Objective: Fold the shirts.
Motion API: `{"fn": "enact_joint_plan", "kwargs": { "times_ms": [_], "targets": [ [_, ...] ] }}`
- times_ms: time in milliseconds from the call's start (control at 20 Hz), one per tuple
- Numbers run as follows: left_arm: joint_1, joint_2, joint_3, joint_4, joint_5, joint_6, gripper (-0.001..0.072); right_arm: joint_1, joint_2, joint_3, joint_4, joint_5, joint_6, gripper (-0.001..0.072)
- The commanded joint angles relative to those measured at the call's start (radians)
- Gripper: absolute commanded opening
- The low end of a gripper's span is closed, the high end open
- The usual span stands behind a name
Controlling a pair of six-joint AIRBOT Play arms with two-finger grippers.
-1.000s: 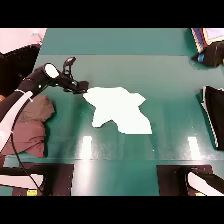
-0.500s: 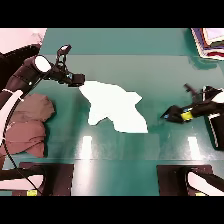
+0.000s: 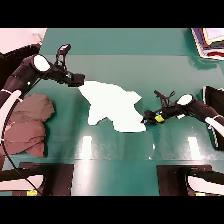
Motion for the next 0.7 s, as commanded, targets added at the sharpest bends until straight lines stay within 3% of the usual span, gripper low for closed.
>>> {"fn": "enact_joint_plan", "kwargs": {
  "times_ms": [0, 350, 650],
  "targets": [
    [0.001, 0.069, 0.001, 0.004, 0.0, 0.0, 0.0028, 0.001, 0.02, 0.08, -0.036, -0.013, -0.001, 0.0014],
    [0.001, 0.478, 0.154, 0.024, -0.027, 0.0, 0.0029, -0.246, 0.365, 0.505, -0.092, 0.266, -0.001, 0.0013],
    [0.0, 0.658, 0.322, 0.018, -0.113, -0.006, 0.0028, -0.38, 0.543, 0.765, -0.091, 0.293, 0.013, 0.0013]
  ]
}}
